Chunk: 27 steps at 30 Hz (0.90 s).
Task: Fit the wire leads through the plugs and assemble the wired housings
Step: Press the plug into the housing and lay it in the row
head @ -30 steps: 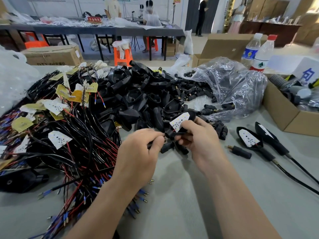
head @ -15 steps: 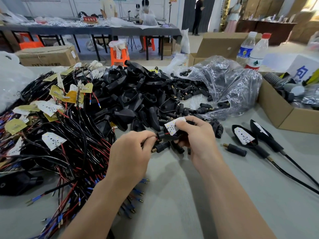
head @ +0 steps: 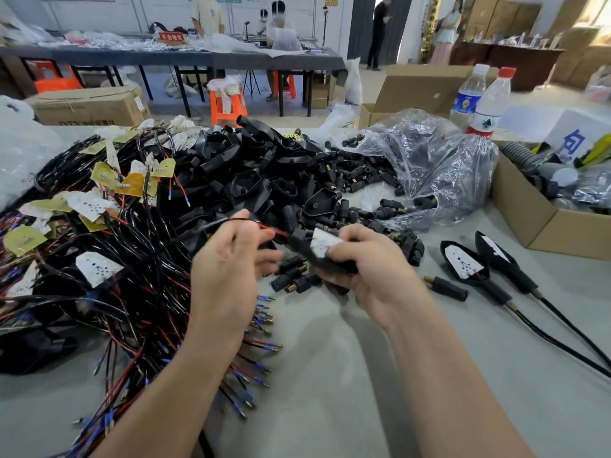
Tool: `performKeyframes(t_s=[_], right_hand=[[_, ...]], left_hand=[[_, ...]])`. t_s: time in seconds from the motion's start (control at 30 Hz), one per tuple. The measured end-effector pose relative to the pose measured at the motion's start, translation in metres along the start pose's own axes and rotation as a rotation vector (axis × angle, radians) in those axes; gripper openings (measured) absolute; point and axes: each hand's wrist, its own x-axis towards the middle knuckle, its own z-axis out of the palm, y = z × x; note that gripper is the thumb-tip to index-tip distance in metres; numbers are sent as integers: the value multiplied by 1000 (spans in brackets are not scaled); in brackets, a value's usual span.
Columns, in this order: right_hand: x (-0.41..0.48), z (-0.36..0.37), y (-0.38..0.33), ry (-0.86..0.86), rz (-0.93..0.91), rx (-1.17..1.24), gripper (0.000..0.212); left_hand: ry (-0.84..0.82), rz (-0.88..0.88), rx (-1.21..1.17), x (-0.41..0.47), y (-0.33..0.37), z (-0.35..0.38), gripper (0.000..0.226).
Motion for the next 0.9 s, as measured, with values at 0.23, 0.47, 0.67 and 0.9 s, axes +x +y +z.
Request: performKeyframes(t_s=[0.23, 0.47, 0.67, 0.9], right_hand=[[-15, -9, 3, -590, 10, -744, 23], [-5, 13, 8, -113, -129, -303, 21], [3, 17, 10, 43, -76, 13, 26], [8, 4, 5, 184, -54, 288, 28]], left_hand=[[161, -116, -222, 14, 2, -17, 17], [-192, -87, 225, 0, -2, -2, 23], [-455, -92, 541, -7, -12, 0, 22], [-554, -34, 581, -12, -16, 3, 34]])
